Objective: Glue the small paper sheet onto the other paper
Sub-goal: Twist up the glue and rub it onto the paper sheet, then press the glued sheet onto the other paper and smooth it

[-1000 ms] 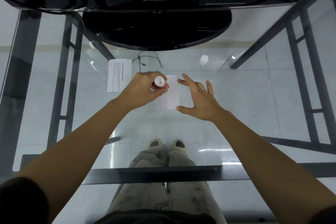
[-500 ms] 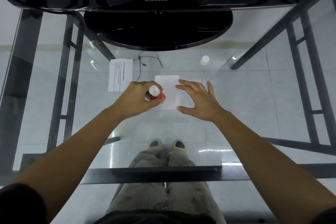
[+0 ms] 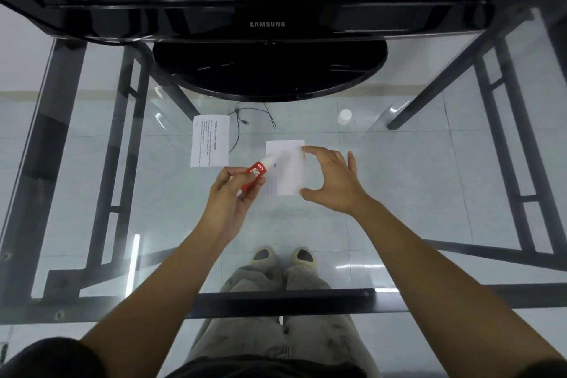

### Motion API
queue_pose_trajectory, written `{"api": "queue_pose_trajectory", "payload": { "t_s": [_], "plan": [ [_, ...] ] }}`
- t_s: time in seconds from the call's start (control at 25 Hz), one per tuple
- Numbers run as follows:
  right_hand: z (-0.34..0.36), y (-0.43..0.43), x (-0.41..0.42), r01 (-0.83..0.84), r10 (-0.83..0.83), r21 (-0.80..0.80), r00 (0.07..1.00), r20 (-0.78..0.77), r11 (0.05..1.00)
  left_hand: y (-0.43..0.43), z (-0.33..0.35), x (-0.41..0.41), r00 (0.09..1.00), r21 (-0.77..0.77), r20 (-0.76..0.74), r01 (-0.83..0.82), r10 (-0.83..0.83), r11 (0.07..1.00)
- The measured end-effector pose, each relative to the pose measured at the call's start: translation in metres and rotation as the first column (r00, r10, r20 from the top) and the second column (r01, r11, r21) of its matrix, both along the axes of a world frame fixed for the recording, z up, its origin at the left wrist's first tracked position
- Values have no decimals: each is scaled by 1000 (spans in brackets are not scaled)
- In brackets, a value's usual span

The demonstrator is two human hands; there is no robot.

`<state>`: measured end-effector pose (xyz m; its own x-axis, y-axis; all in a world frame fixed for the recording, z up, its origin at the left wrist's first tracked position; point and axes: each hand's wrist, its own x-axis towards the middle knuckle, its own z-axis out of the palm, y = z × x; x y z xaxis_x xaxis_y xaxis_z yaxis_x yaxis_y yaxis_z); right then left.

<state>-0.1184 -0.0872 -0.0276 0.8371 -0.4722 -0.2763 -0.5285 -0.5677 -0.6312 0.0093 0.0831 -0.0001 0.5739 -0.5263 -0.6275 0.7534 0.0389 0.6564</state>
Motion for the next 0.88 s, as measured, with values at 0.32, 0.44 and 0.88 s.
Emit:
{"api": "queue_pose_trajectory", "payload": {
  "t_s": [0.32,0.44,0.88],
  "plan": [
    [-3,-5,-12,414,-366,-236,903,225,879,-88,25,11,818,238,392,353,-422,905],
    [-17,-8,-20,297,-331,-331,943,-47,896,-128,21,16,602,365,583,407,-546,838],
    [-33,-7,-21,217,-330,-455,925,-186,864,-169,-18,28,306,418,770,421,-560,805]
  ]
}}
